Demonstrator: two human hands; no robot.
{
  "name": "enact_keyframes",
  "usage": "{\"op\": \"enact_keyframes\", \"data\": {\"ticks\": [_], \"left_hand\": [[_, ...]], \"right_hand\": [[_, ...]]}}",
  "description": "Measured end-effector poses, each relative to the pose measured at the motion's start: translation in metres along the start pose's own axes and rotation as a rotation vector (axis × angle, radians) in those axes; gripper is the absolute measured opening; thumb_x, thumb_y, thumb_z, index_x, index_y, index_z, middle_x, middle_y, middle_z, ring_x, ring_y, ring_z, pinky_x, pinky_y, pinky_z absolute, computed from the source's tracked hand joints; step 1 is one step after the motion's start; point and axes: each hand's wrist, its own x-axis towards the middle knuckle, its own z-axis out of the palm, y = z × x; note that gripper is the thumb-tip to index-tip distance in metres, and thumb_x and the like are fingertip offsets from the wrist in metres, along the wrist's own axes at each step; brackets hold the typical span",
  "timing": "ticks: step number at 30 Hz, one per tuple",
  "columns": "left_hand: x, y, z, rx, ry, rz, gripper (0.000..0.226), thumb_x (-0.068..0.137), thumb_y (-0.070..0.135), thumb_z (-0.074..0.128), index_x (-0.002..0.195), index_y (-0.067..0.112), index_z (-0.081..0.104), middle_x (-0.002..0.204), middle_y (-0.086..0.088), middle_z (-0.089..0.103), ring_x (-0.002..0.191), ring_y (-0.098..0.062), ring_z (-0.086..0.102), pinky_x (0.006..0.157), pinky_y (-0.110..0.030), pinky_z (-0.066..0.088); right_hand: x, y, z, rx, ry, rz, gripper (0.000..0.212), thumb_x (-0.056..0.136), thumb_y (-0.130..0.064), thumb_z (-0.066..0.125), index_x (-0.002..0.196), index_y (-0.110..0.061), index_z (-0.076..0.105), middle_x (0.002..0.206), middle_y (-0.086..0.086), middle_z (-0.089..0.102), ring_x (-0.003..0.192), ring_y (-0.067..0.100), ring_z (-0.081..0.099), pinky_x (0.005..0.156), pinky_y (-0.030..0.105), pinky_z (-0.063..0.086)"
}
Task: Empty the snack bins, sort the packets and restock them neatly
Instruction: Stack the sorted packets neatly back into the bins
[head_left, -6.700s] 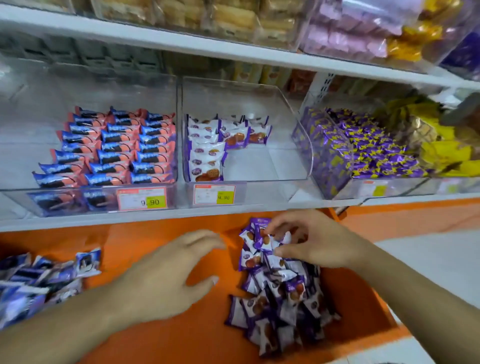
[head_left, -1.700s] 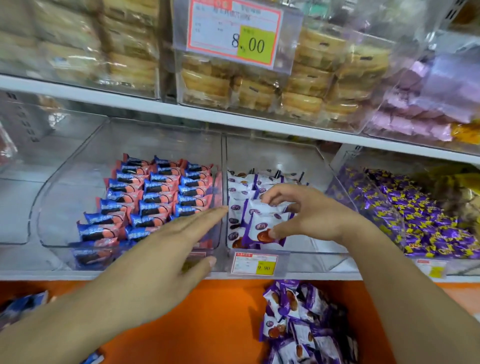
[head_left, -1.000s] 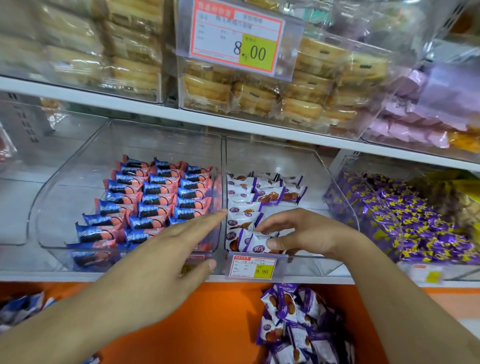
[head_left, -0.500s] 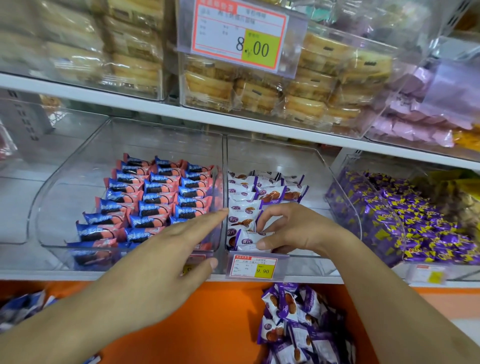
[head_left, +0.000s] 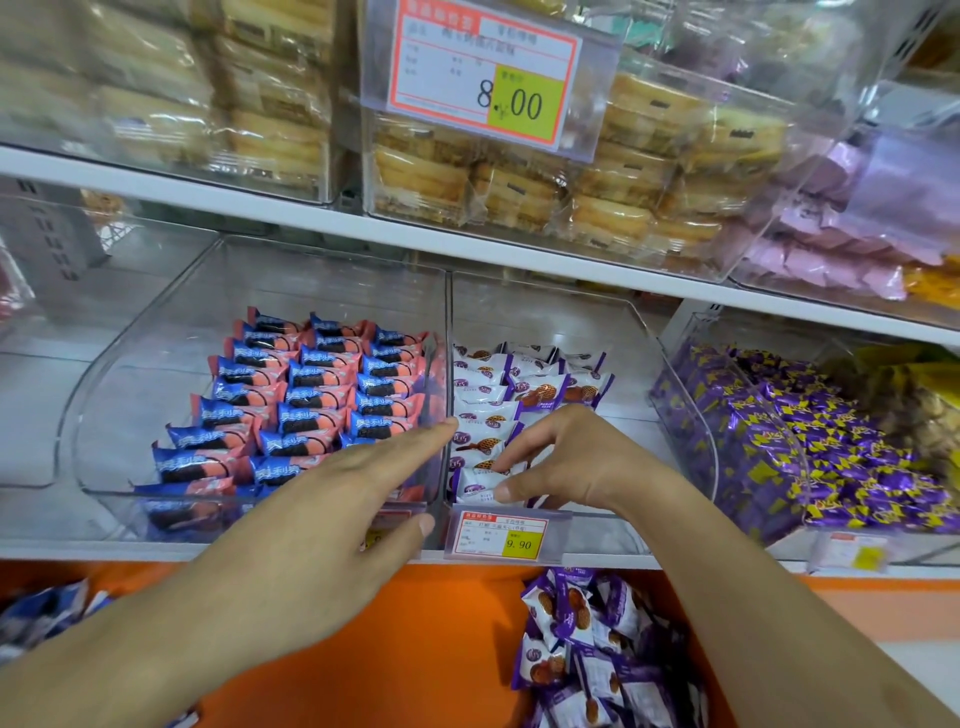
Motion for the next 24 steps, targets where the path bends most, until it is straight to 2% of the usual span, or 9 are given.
{"op": "enact_keyframes", "data": {"ticks": [3, 5, 7, 9, 12, 17, 19, 22, 24], "left_hand": [[0.002, 0.000, 0.000, -0.001, -0.029, -0.008, 0.076, 0.102, 0.052, 0.050, 0.144, 0.076, -0.009, 0.128, 0.063, 0.001, 0.116, 0.041, -0.004, 0.097, 0.007, 0.004], [0.002, 0.001, -0.001, -0.007, -0.030, -0.011, 0.076, 0.101, 0.052, 0.051, 0.144, 0.077, -0.008, 0.126, 0.063, 0.001, 0.112, 0.043, -0.004, 0.094, 0.009, 0.004], [0.002, 0.003, -0.001, -0.007, -0.015, -0.012, 0.077, 0.101, 0.053, 0.051, 0.144, 0.077, -0.009, 0.128, 0.062, 0.003, 0.115, 0.040, 0.009, 0.097, 0.006, 0.013], [0.001, 0.003, -0.001, -0.007, 0.014, -0.009, 0.077, 0.100, 0.053, 0.052, 0.145, 0.075, -0.007, 0.139, 0.055, 0.013, 0.124, 0.030, 0.019, 0.102, 0.001, 0.018], [0.000, 0.002, -0.001, -0.001, 0.048, 0.001, 0.077, 0.100, 0.052, 0.053, 0.148, 0.073, -0.003, 0.151, 0.043, 0.026, 0.134, 0.023, 0.018, 0.110, -0.004, 0.017], [0.000, 0.002, -0.002, 0.010, 0.032, -0.011, 0.078, 0.100, 0.053, 0.052, 0.147, 0.074, -0.007, 0.156, 0.037, 0.028, 0.131, 0.024, 0.018, 0.104, 0.001, 0.015], [0.000, 0.001, -0.003, 0.011, 0.011, -0.007, 0.078, 0.100, 0.054, 0.051, 0.145, 0.075, -0.008, 0.156, 0.037, 0.027, 0.131, 0.025, 0.017, 0.102, 0.004, 0.013], [-0.002, 0.003, -0.004, 0.018, 0.004, 0.001, 0.079, 0.100, 0.055, 0.051, 0.144, 0.076, -0.011, 0.151, 0.040, 0.024, 0.127, 0.025, 0.015, 0.099, 0.005, 0.012], [-0.003, 0.007, -0.006, 0.020, 0.002, 0.014, 0.078, 0.100, 0.054, 0.051, 0.146, 0.074, -0.009, 0.151, 0.044, 0.017, 0.131, 0.025, 0.013, 0.098, 0.008, 0.007]], "right_hand": [[-0.001, -0.004, 0.000, -0.035, -0.011, -0.010, 0.025, 0.074, -0.021, 0.096, 0.097, -0.025, 0.086, 0.097, -0.011, 0.079, 0.079, 0.010, 0.077, 0.075, 0.032, 0.066], [-0.001, -0.006, 0.002, -0.014, -0.021, -0.013, 0.025, 0.075, -0.018, 0.095, 0.098, -0.023, 0.086, 0.100, -0.008, 0.079, 0.081, 0.012, 0.077, 0.075, 0.031, 0.066], [0.000, -0.008, 0.004, 0.001, -0.027, -0.009, 0.024, 0.075, -0.017, 0.094, 0.096, -0.024, 0.086, 0.101, -0.005, 0.079, 0.081, 0.014, 0.078, 0.076, 0.031, 0.066], [0.001, -0.008, 0.006, -0.017, -0.024, -0.018, 0.023, 0.075, -0.020, 0.095, 0.095, -0.027, 0.086, 0.099, -0.006, 0.080, 0.083, 0.013, 0.077, 0.080, 0.035, 0.066], [0.002, -0.007, 0.008, -0.047, -0.012, -0.032, 0.024, 0.074, -0.026, 0.095, 0.095, -0.031, 0.085, 0.100, -0.011, 0.080, 0.089, 0.008, 0.075, 0.086, 0.036, 0.064], [0.000, -0.008, 0.007, -0.140, -0.003, -0.070, 0.025, 0.076, -0.030, 0.093, 0.100, -0.034, 0.084, 0.111, -0.016, 0.078, 0.100, -0.003, 0.068, 0.079, 0.015, 0.051], [-0.003, -0.008, 0.002, -0.144, -0.013, -0.069, 0.026, 0.077, -0.031, 0.093, 0.100, -0.036, 0.084, 0.107, -0.018, 0.078, 0.098, -0.004, 0.069, 0.078, 0.015, 0.050], [-0.014, -0.009, -0.012, -0.079, 0.016, -0.059, 0.024, 0.076, -0.031, 0.094, 0.098, -0.037, 0.085, 0.097, -0.018, 0.079, 0.086, -0.003, 0.071, 0.065, 0.014, 0.050], [-0.029, -0.010, -0.024, -0.032, 0.070, -0.079, 0.022, 0.076, -0.032, 0.094, 0.094, -0.038, 0.085, 0.096, -0.018, 0.079, 0.085, -0.001, 0.072, 0.068, 0.019, 0.050]]}}
